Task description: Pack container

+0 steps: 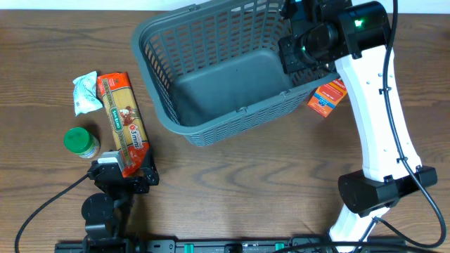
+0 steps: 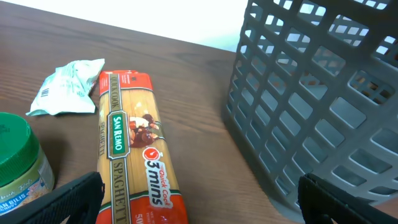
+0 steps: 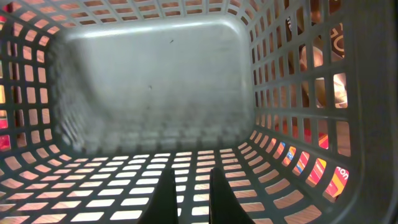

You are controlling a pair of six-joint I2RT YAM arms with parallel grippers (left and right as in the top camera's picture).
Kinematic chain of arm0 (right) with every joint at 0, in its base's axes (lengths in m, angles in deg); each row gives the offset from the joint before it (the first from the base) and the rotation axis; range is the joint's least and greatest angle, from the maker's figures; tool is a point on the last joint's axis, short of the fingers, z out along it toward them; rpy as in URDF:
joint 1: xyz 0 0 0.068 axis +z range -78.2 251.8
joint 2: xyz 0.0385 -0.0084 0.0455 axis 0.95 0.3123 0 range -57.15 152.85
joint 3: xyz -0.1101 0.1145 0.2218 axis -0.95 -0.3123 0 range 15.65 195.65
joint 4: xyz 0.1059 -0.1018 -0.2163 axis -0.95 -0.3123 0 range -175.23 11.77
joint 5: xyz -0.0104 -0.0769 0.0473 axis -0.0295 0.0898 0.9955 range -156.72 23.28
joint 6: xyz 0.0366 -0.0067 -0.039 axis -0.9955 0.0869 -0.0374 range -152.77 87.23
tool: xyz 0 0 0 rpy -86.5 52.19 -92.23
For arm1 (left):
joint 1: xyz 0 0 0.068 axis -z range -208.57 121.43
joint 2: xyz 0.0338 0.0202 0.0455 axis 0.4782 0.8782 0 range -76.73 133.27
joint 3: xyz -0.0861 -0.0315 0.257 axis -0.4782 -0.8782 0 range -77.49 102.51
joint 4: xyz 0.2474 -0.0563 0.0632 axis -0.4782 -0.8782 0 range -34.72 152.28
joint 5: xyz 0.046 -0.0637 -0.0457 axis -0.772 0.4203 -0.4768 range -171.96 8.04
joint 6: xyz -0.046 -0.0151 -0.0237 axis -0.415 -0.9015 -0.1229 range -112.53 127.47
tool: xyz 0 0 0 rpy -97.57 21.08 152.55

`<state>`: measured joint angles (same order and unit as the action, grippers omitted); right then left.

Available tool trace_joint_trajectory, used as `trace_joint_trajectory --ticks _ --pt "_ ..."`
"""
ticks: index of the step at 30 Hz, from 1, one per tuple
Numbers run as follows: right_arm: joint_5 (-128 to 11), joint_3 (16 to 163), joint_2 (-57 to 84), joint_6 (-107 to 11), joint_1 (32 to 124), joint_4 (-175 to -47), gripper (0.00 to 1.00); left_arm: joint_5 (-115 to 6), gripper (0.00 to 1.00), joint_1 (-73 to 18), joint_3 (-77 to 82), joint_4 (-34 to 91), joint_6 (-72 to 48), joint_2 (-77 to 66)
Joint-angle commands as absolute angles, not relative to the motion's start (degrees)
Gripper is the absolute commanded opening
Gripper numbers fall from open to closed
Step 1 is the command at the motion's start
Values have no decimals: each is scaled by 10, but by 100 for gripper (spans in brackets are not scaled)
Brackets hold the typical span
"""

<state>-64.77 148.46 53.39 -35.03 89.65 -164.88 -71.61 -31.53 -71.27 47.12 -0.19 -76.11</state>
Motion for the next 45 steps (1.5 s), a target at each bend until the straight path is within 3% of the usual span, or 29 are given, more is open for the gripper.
trace_joint_trajectory --ticks 1,6,10,21,31,32,33,34,35,45 --pt "-644 1498 523 -337 887 -1648 1 -713 99 -319 -726 466 3 -764" --pt "-643 1498 523 -337 874 -1652 1 -715 98 -319 -726 498 0 -764" --pt "-643 1498 523 -337 867 -1652 1 -631 98 -319 -708 502 -59 -763" --pt "-644 1498 523 -338 858 -1641 1 -608 98 -317 -435 228 -22 -635" --pt "-643 1498 523 -340 858 -1648 1 -495 98 -317 -389 237 -39 -592" --pt "-643 1498 523 -340 858 -1649 1 -470 81 -317 -389 236 -21 -591" --pt "-643 1498 522 -342 858 -1649 1 -449 37 -317 -389 235 -3 -589" --pt "-643 1498 523 -344 858 -1649 1 -443 25 -317 -389 234 -1 -588" --pt "-643 1498 523 -344 858 -1649 1 -442 5 -317 -389 233 -3 -588" --pt "-643 1498 523 -345 857 -1643 1 -442 5 -283 -390 242 -7 -569"
